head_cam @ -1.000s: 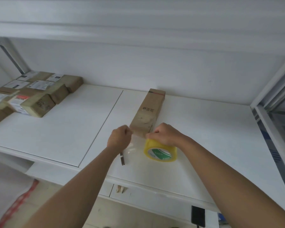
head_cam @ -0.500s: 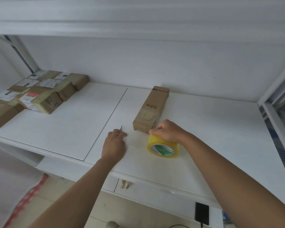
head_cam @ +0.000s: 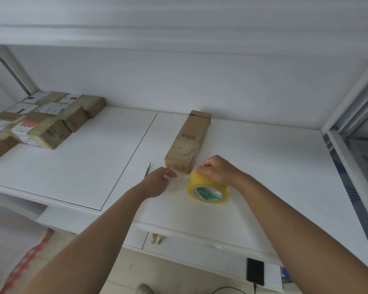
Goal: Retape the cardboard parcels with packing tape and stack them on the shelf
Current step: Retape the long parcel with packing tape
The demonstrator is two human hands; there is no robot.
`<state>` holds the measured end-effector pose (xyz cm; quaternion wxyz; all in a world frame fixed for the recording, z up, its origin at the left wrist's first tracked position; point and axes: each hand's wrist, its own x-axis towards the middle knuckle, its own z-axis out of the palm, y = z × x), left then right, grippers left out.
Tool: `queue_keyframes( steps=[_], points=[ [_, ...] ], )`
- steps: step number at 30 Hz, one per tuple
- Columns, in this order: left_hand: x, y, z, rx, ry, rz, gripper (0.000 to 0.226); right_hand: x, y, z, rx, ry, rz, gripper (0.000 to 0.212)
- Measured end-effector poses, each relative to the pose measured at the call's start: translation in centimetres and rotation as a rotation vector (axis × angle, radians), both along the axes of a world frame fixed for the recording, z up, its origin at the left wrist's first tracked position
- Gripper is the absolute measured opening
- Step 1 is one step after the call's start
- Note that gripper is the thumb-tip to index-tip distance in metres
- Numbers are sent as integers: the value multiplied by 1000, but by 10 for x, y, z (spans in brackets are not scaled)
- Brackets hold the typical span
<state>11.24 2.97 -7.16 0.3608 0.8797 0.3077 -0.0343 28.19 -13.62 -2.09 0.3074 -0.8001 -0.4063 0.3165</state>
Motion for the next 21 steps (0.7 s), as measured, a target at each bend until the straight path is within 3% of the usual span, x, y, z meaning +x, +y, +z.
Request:
queue_keyframes(
  steps=[2,5,13,21],
  points=[
    [9,-6,6,-77,-39,-10,50,0,0,0,-4,3,-3,49],
    [19,-7,10,-222,-36,-14,41,0,0,1,-7,-2,-1,48],
    [19,5,17,-130,122,-101,10,0,-1,1,-9,3,-5,47],
    [9,21,37,-176,75,-108,9,6,-7,2,-51,7,2,50]
  ],
)
